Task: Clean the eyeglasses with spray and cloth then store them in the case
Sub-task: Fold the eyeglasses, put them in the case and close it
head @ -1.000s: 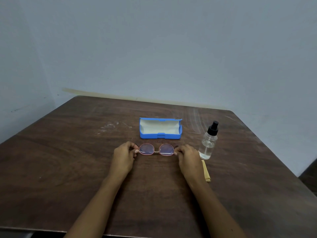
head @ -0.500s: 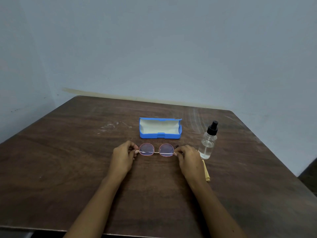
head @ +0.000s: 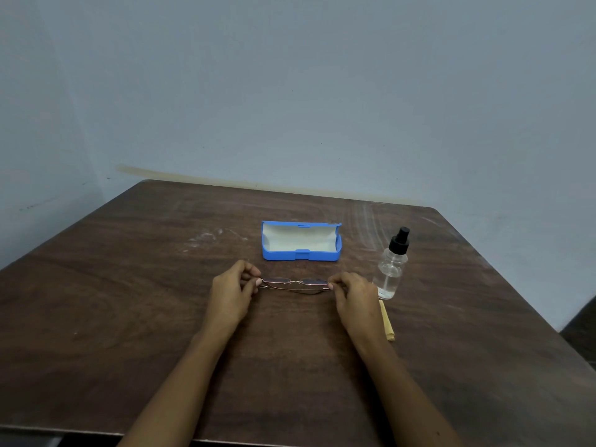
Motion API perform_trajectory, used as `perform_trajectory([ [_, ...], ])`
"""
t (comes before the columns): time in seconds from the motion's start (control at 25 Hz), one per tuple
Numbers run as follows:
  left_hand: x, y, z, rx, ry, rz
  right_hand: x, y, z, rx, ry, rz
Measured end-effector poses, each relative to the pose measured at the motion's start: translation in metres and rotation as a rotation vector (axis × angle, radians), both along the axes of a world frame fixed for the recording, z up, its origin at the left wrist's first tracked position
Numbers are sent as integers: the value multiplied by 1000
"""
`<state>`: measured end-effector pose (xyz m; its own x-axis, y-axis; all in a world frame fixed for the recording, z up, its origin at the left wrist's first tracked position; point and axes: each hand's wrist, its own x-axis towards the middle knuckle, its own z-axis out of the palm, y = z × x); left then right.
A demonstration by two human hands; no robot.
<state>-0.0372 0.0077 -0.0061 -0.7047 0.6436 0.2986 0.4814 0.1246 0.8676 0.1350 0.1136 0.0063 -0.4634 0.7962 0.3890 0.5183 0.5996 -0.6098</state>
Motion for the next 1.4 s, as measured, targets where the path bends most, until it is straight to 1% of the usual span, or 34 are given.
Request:
perform_trajectory([
  [0.2, 0, -2, -1, -32, 21, -2, -1, 0, 0, -31, 41, 0],
  [0.6, 4, -6, 3, -45, 43, 5, 2, -3, 0, -23, 29, 16],
  [0.96, 6, -8, 4, -10, 33, 17, 4, -6, 0, -4, 42, 16],
  [1.12, 8, -8, 6, 36, 116, 58, 6, -9, 1, 94, 17, -1],
  [1.24, 18, -8, 8, 84, 248, 53, 9, -12, 5, 153, -5, -9],
  [1.32, 30, -6, 12, 136, 344, 48, 12, -13, 11, 174, 8, -14],
  [1.4, 47, 0, 16, 194, 398, 12, 18, -12, 16, 191, 49, -37],
])
